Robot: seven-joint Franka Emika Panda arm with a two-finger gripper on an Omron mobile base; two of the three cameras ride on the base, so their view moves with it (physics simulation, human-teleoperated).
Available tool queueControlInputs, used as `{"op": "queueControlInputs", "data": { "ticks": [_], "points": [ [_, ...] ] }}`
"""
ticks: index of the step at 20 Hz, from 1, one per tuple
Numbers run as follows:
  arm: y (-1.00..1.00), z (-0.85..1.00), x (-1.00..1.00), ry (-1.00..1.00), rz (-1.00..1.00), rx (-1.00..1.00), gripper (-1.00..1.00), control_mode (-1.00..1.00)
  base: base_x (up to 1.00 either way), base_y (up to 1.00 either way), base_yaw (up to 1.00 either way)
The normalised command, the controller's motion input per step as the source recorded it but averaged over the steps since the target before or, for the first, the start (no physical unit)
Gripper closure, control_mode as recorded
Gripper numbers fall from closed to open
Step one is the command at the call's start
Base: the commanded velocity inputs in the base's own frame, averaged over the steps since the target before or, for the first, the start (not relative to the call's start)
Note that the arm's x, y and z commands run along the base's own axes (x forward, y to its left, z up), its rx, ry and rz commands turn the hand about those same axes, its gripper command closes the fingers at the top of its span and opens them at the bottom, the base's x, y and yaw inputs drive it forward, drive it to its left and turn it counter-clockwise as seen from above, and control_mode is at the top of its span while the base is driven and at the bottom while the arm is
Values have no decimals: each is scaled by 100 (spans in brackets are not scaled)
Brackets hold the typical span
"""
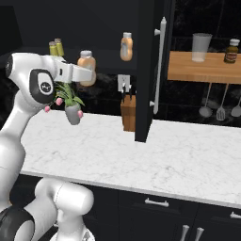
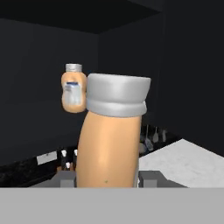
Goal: Put the shaker and condiment bottle from the counter next to their counterparts in the cabinet.
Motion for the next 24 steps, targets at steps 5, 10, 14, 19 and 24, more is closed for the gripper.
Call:
{"op": "queueControlInputs", "data": {
  "ticks": [5,10,14,19,24],
  "points": [
    [3,10,50,2,0,0,100,-100,0,0,0],
    [0,31,22,0,0,0,100,-100,0,0,0],
    [0,0,1,0,0,-1,100,-100,0,0,0],
    [0,0,53,0,1,6,100,-100,0,0,0],
    [0,0,54,0,0,5,100,-100,0,0,0]
  ]
}}
